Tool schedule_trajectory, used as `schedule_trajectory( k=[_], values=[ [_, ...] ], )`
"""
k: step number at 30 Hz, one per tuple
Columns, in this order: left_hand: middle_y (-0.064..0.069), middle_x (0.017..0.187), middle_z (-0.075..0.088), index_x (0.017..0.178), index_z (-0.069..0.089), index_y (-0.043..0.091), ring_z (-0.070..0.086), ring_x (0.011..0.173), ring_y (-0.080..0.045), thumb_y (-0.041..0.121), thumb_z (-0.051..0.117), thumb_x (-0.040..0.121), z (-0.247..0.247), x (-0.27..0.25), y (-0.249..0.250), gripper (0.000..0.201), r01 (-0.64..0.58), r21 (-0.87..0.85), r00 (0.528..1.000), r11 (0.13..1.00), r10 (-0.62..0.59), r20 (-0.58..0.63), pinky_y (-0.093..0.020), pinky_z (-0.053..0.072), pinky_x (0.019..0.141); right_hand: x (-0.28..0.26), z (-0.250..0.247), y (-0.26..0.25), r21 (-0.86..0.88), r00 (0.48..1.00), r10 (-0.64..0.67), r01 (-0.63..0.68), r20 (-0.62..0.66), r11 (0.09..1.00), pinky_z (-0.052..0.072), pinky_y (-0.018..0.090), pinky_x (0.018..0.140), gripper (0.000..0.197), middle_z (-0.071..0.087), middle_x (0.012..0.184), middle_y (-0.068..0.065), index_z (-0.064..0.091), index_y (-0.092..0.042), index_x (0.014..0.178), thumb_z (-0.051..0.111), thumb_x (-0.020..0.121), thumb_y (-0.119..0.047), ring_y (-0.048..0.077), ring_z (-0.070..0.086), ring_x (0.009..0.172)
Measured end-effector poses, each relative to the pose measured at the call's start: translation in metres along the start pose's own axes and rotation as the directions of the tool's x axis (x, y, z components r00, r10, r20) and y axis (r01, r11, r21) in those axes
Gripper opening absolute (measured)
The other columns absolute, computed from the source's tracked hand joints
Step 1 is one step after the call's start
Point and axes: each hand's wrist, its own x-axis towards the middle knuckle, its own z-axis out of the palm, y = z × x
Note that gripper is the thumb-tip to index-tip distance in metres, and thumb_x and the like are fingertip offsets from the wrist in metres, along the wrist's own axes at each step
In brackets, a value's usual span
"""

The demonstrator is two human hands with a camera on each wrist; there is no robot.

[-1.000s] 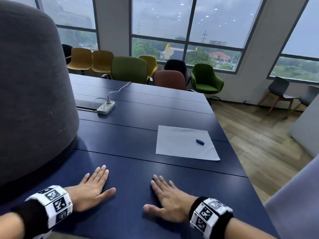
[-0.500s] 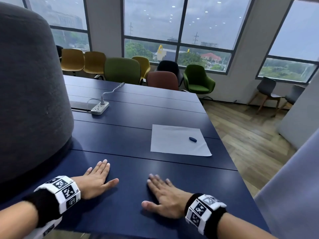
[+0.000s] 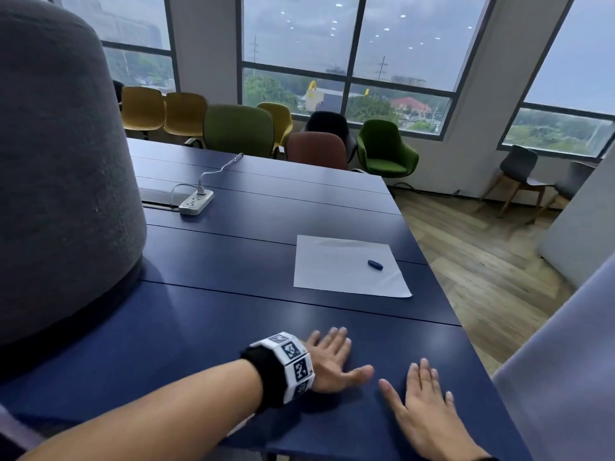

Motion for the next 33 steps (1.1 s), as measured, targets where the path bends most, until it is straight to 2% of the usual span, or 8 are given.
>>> schedule_trajectory(
  k=[6, 11, 14, 19, 23, 25, 30, 33],
  values=[
    [-0.008, 0.158, -0.027, 0.152, -0.018, 0.007, -0.024, 0.146, -0.018, 0.067, 0.018, 0.095, -0.006, -0.061, -0.045, 0.09, 0.144, -0.15, 0.976, 0.978, -0.165, -0.139, -0.039, -0.008, 0.121, -0.01, 0.014, -0.045, -0.021, 0.996, -0.089, 0.088, -0.02, 0.996, -0.007, 0.048, 0.118, 0.124, -0.022, 0.158, 0.015, -0.013, -0.001, 0.149, -0.016, 0.055, -0.081, 0.029, -0.018, 0.147],
    [-0.012, 0.157, -0.031, 0.15, -0.021, 0.004, -0.029, 0.145, -0.023, 0.075, -0.003, 0.077, 0.05, -0.122, -0.107, 0.104, 0.557, -0.29, 0.761, 0.778, -0.618, -0.198, -0.046, -0.01, 0.119, -0.002, 0.03, -0.104, -0.045, 0.925, -0.378, 0.38, 0.048, 0.924, -0.016, 0.052, 0.115, 0.132, -0.026, 0.156, 0.014, -0.015, -0.007, 0.15, -0.025, 0.044, -0.085, 0.028, -0.027, 0.144],
    [-0.015, 0.157, -0.029, 0.15, -0.02, 0.002, -0.027, 0.145, -0.026, 0.082, -0.039, 0.047, 0.074, -0.13, -0.098, 0.132, 0.623, -0.327, 0.701, 0.71, -0.693, -0.168, -0.049, -0.014, 0.117, -0.016, 0.031, -0.114, 0.029, 0.85, -0.519, 0.519, 0.087, 0.855, -0.017, 0.046, 0.116, 0.119, -0.024, 0.158, 0.005, -0.015, -0.014, 0.151, -0.013, 0.053, -0.083, 0.017, -0.026, 0.144],
    [-0.019, 0.156, -0.029, 0.149, -0.02, 0.001, -0.029, 0.144, -0.029, 0.081, -0.047, 0.029, 0.07, -0.089, -0.062, 0.147, 0.536, -0.347, 0.76, 0.77, -0.619, -0.2, -0.051, -0.026, 0.109, -0.038, 0.03, -0.081, 0.119, 0.866, -0.498, 0.5, -0.055, 0.858, -0.016, 0.034, 0.116, 0.115, -0.025, 0.155, -0.012, -0.025, -0.027, 0.144, -0.021, 0.049, -0.09, 0.003, -0.027, 0.14],
    [-0.009, 0.157, -0.032, 0.151, -0.021, 0.008, -0.038, 0.137, -0.013, 0.094, -0.031, 0.035, 0.056, -0.05, -0.023, 0.145, 0.143, -0.398, 0.9, 0.906, -0.287, -0.329, -0.038, -0.027, 0.112, -0.048, 0.028, -0.054, 0.319, 0.902, -0.416, 0.431, -0.117, 0.844, -0.012, 0.027, 0.117, 0.106, -0.02, 0.153, -0.023, -0.024, -0.04, 0.134, -0.014, 0.044, -0.097, -0.009, -0.022, 0.135],
    [-0.002, 0.156, -0.035, 0.15, -0.024, 0.013, -0.039, 0.137, -0.01, 0.097, -0.022, 0.043, 0.049, -0.053, -0.021, 0.136, 0.031, -0.462, 0.896, 0.887, -0.229, -0.381, -0.032, -0.025, 0.112, -0.057, 0.026, -0.043, 0.413, 0.926, -0.35, 0.377, -0.144, 0.829, -0.006, 0.026, 0.117, 0.109, -0.016, 0.142, -0.035, -0.021, -0.042, 0.133, -0.008, 0.041, -0.1, -0.013, -0.018, 0.127],
    [-0.015, 0.158, -0.028, 0.151, -0.017, 0.003, -0.027, 0.145, -0.027, 0.084, -0.032, 0.052, 0.062, -0.092, -0.092, 0.129, 0.475, -0.44, 0.668, 0.762, -0.638, -0.383, -0.044, -0.017, 0.116, -0.051, 0.047, -0.011, 0.4, 0.939, -0.171, 0.286, -0.298, 0.871, -0.005, 0.024, 0.119, 0.132, 0.002, 0.156, -0.02, 0.006, -0.025, 0.151, -0.012, 0.043, -0.1, -0.011, -0.01, 0.133],
    [-0.02, 0.159, -0.022, 0.151, -0.014, -0.002, -0.023, 0.147, -0.03, 0.075, -0.007, 0.075, 0.066, -0.101, -0.111, 0.108, 0.621, -0.36, 0.642, 0.696, -0.715, -0.275, -0.049, -0.013, 0.118, -0.052, 0.052, -0.011, 0.406, 0.929, -0.156, 0.292, -0.336, 0.866, -0.01, 0.013, 0.113, 0.127, 0.004, 0.155, -0.021, 0.011, -0.026, 0.151, -0.012, 0.048, -0.098, -0.015, -0.014, 0.13]
  ],
)
